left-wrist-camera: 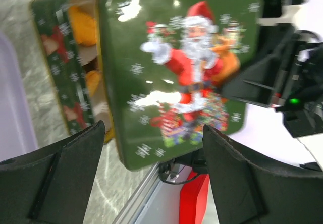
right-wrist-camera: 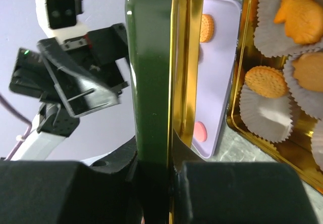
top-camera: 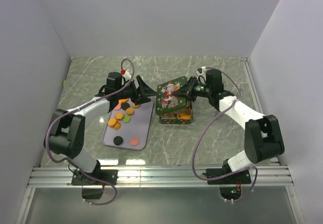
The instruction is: Pack the cookies
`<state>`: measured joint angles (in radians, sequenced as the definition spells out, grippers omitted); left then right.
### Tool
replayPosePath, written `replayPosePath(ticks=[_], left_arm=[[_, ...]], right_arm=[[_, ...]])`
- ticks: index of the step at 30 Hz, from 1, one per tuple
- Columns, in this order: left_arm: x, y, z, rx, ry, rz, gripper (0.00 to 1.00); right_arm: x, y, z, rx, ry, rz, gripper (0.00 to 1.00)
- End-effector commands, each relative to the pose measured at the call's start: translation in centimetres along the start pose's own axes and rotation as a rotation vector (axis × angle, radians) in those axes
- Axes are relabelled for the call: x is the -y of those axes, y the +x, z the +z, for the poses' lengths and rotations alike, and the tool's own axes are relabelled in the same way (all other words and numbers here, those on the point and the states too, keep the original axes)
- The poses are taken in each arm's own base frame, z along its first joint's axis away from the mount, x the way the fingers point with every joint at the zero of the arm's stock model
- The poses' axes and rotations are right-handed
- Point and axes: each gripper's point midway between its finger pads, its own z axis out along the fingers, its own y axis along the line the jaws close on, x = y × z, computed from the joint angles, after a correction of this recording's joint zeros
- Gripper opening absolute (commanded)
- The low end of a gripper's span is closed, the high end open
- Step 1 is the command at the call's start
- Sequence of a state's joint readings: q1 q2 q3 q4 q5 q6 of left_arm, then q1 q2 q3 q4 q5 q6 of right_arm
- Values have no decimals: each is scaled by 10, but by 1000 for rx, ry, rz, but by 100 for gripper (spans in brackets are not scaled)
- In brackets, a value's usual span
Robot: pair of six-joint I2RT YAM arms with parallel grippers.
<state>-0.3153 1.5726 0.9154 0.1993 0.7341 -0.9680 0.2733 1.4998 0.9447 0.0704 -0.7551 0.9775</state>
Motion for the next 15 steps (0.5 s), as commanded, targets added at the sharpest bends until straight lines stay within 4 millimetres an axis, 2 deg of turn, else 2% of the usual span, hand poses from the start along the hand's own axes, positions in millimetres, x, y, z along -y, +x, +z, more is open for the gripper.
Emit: replayPosePath(ticks=[1, 3, 8, 13, 15], left_arm=[[-10, 6, 10, -47, 8, 18, 84], [-25, 12, 16, -70, -21, 3, 83], [-45, 17, 30, -106, -61, -9, 82], [-40, 15, 44, -130, -39, -4, 81], [-32, 14, 48, -143, -18, 9, 81]], right_arm=[[-19, -3, 5, -1, -93, -40, 0], [-13, -3, 9, -13, -89, -24, 0], [-5, 1, 14, -36, -96, -11, 0], [9, 5, 19, -56, -74, 0, 0], [15, 7, 19, -63, -58, 5, 0]])
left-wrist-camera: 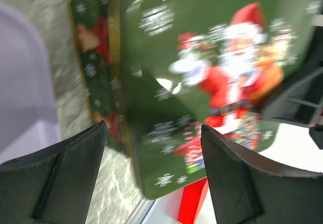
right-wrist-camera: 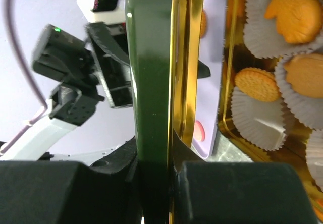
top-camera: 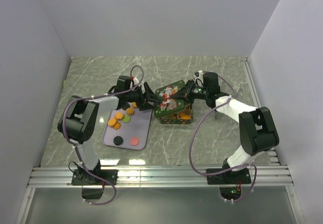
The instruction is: Pack the cookies
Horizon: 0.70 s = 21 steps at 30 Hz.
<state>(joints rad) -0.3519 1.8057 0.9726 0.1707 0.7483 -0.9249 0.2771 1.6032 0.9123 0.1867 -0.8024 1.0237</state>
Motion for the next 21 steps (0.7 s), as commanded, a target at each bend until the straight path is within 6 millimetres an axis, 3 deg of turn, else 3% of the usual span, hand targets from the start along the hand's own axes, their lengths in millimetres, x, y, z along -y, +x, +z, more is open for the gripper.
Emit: replayPosePath(ticks=[1, 17, 21], left_arm=[[30, -9, 4, -13, 81, 91, 81], [16, 6, 19, -72, 66, 63, 76], [20, 2, 22, -71, 55, 69, 75]], right_arm=[[-6, 3, 1, -14, -40, -51, 0], [28, 0, 6, -6, 50, -47, 1], [37, -5, 4, 9, 118, -77, 12]])
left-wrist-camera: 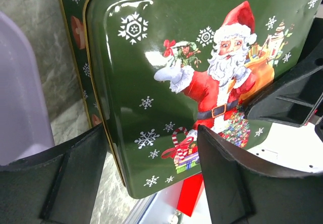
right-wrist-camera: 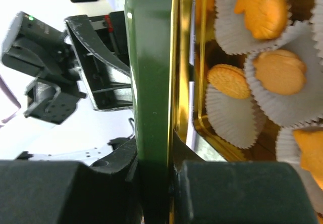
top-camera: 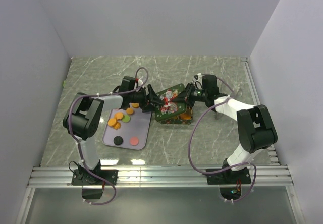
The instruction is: Pack the cookies
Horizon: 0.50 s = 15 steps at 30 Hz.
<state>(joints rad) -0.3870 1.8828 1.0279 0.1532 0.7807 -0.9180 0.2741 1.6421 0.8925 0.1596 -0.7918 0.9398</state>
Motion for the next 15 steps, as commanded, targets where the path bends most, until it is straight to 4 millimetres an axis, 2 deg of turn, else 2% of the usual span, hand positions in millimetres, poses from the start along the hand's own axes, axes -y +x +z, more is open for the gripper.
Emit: replayPosePath(ticks=[1, 2, 7, 12, 15], left_arm=[[20, -10, 4, 3, 40, 77, 74], [18, -9, 5, -5, 29, 73, 74], [20, -14, 10, -1, 6, 81, 72], [22, -18, 14, -1, -6, 75, 70], [23, -21, 17, -1, -17, 78, 70]], right_arm=[[10, -10, -1, 32, 73, -57, 15], [11, -11, -1, 31, 94, -55, 23], [24, -19, -7, 66, 205, -91, 46], [39, -19, -14, 69, 301, -99, 51], [40, -24, -18, 77, 345, -114, 53]])
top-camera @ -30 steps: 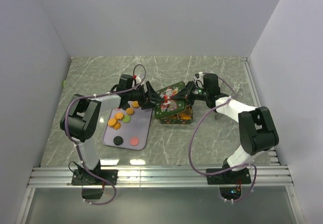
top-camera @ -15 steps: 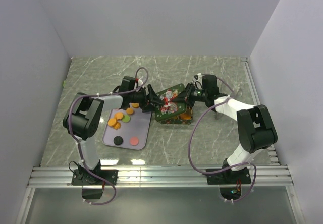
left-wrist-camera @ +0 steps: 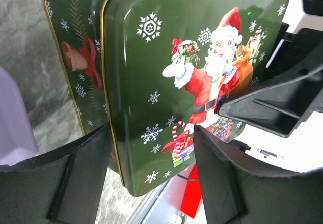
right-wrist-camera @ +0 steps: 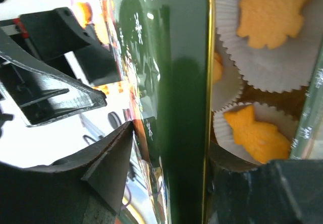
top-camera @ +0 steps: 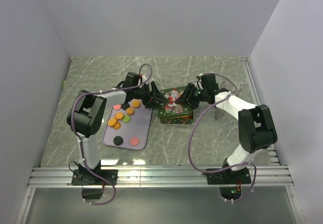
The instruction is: Pack the cookies
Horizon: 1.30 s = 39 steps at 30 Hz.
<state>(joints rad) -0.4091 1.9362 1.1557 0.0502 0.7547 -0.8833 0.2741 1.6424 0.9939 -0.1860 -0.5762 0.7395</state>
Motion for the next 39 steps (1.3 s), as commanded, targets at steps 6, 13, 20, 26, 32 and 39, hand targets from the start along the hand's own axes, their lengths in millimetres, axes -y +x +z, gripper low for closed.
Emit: replayPosePath(ticks=[6, 13, 20, 26, 32, 39], left_arm=[[12, -9, 9, 6, -3, 45, 69], [12, -8, 17, -1, -12, 43, 68], [15, -10, 25, 1, -16, 62, 68], [14, -9, 30, -9, -34, 48, 67], [17, -9, 36, -17, -39, 47, 67], [18, -6, 42, -32, -55, 48, 67]], right_arm=[[11, -26, -16, 49, 199, -80, 56], [17, -34, -29, 48, 303, -106, 65], [28, -32, -51, 49, 412, -128, 67], [40, -36, -66, 61, 521, -148, 68], [46, -39, -77, 62, 588, -154, 68], [48, -44, -89, 108, 588, -126, 68]])
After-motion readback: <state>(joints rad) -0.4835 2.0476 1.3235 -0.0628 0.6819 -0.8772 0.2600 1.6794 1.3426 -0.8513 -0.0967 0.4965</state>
